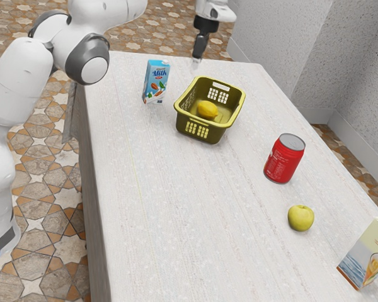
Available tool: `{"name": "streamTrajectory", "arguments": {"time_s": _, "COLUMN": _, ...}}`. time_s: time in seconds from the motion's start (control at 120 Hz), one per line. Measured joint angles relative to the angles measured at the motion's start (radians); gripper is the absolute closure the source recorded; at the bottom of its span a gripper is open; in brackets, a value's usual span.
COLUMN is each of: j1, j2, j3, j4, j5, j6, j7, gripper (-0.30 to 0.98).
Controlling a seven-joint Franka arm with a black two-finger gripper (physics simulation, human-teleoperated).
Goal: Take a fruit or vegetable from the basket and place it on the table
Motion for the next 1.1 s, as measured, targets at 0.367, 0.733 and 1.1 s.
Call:
{"name": "streamTrajectory", "arguments": {"time_s": 0.367, "j1": 0.001, "j2": 0.000, "j3": 0.000, "j4": 0.000, "j5": -0.003, "j6": 0.058, "j7": 0.254, "gripper": 0.00}}
{"name": "streamTrajectory", "arguments": {"time_s": 0.733, "j1": 0.001, "j2": -0.120, "j3": 0.003, "j4": 0.008, "j5": 0.001, "j6": 0.060, "j7": 0.392, "gripper": 0.01}}
{"name": "streamTrajectory", "arguments": {"time_s": 1.1, "j1": -0.049, "j2": -0.430, "j3": -0.450, "j4": -0.073, "j5": 0.262, "j6": -0.010, "j7": 0.460, "gripper": 0.00}}
